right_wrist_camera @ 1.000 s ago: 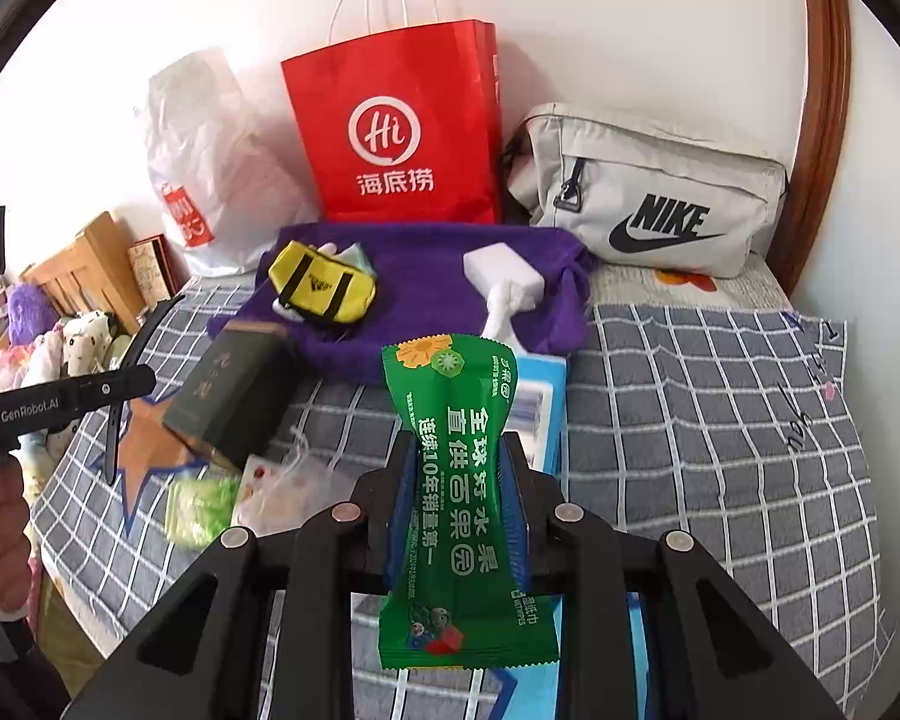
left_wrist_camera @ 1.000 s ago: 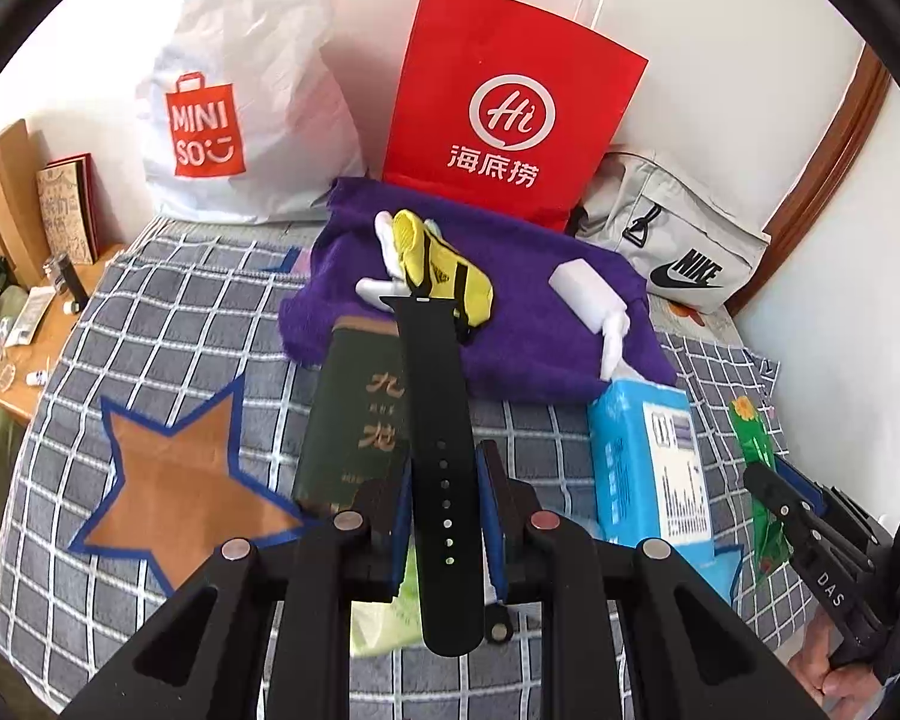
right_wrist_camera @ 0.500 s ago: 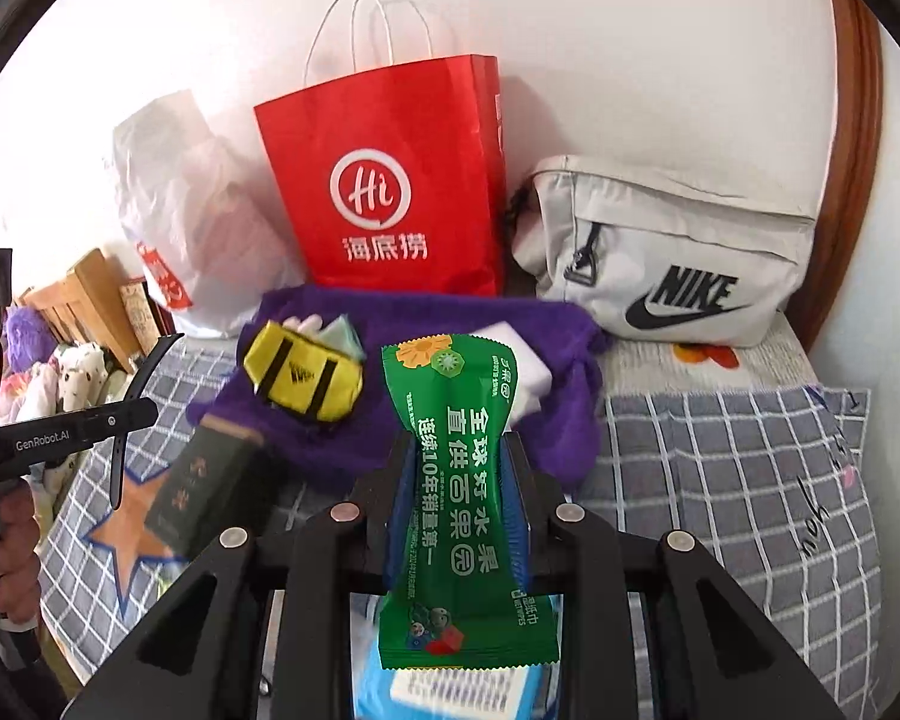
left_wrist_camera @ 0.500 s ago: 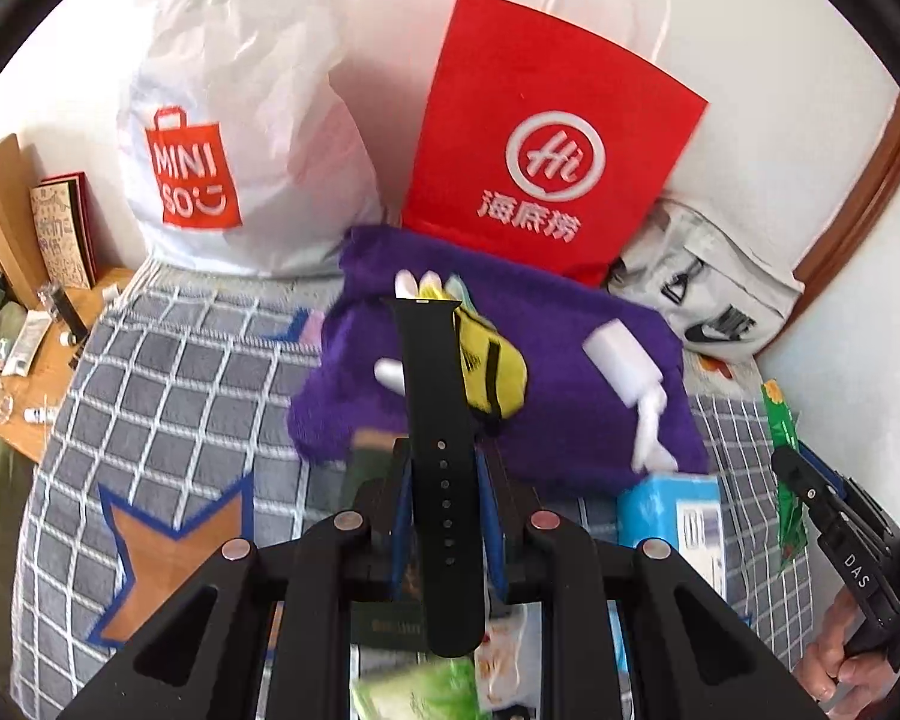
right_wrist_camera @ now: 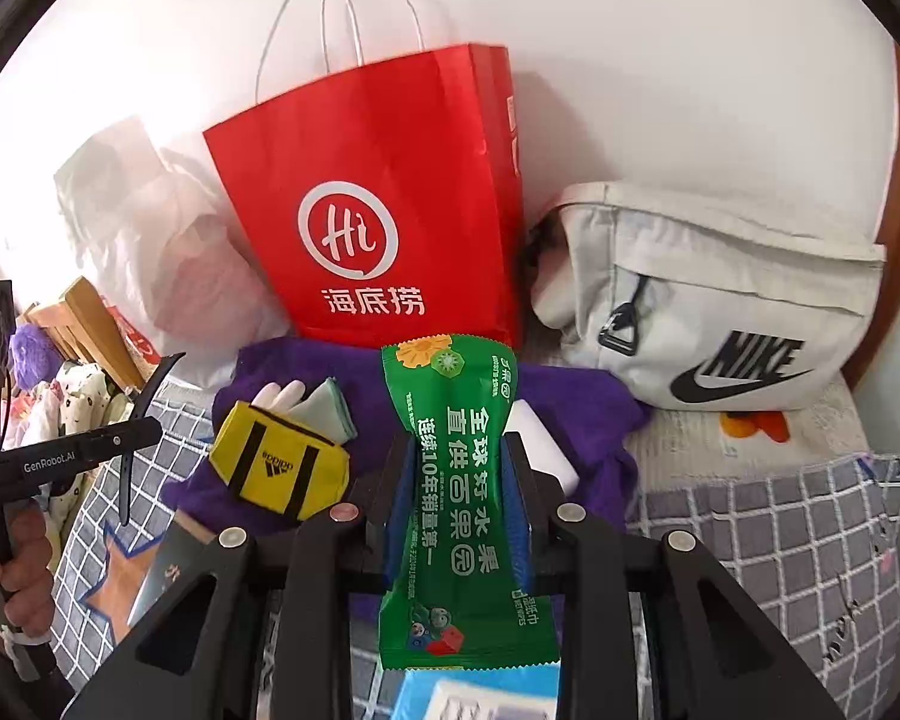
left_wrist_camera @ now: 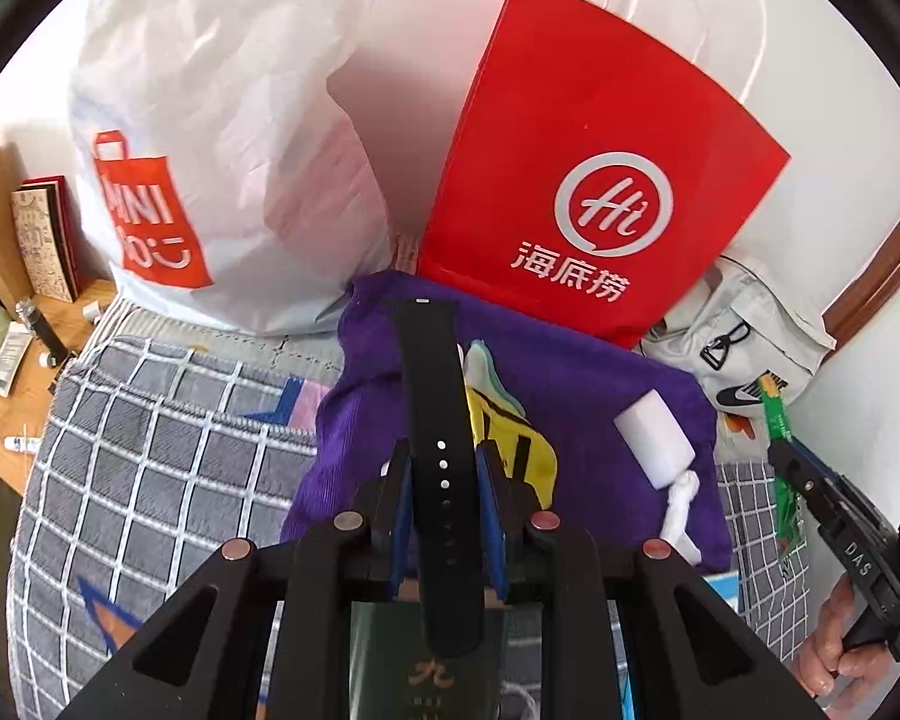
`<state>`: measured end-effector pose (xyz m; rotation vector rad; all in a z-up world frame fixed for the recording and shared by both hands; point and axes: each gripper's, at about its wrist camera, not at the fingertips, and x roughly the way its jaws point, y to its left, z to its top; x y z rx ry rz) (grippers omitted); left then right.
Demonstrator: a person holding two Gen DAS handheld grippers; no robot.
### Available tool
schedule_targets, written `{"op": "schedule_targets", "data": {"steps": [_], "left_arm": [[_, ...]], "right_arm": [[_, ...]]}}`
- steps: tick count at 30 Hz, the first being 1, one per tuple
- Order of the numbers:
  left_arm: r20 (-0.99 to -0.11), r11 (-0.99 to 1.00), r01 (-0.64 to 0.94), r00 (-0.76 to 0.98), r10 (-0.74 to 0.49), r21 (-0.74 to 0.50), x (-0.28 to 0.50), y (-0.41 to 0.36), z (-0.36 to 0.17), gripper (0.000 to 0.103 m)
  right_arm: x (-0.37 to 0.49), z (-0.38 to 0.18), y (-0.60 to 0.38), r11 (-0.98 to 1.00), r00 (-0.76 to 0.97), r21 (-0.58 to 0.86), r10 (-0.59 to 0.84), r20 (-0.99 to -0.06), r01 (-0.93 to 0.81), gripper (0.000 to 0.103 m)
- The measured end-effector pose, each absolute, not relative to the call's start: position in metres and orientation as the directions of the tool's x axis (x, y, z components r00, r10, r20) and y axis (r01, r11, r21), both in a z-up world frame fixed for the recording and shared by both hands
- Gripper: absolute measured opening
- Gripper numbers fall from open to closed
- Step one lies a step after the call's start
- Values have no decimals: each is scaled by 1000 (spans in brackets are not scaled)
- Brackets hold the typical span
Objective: Organize soft objects
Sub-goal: 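Carry the black strap and green packet over the purple towel with both grippers, then open both grippers to drop the strap and packet onto the purple towel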
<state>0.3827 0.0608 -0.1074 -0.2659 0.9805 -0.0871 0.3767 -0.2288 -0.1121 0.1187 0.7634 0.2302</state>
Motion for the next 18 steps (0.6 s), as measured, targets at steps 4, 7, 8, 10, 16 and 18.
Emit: {"op": "schedule_targets", "data": {"steps": [4,7,8,10,16,18], "left_arm": [[-827,961,-57,523,-204,-272,402,65,-128,19],[-835,957,-64,506,-214,-284,413,68,-140,19],[-836,956,-61,502,-219,-287,416,69,-145,19],[-841,958,-60,496,-216,-282,420,69,-152,19],[-857,959,-53,466,-222,-277,430,69,-165,19],[-863,956,-63,450,-228,-286,434,71,-172,19]], "right_arm": [[397,-134,-225,962,661,207,271,-700,-175,28],[409,-150,-225,959,627,230,283,-726,-166,28],[413,-157,-224,960,613,227,281,-739,-166,28],[417,-165,-221,965,600,202,263,-756,-168,28],[424,-180,-220,968,572,190,251,-781,-166,30],[427,-185,-219,969,557,180,245,-794,-169,30]]}}
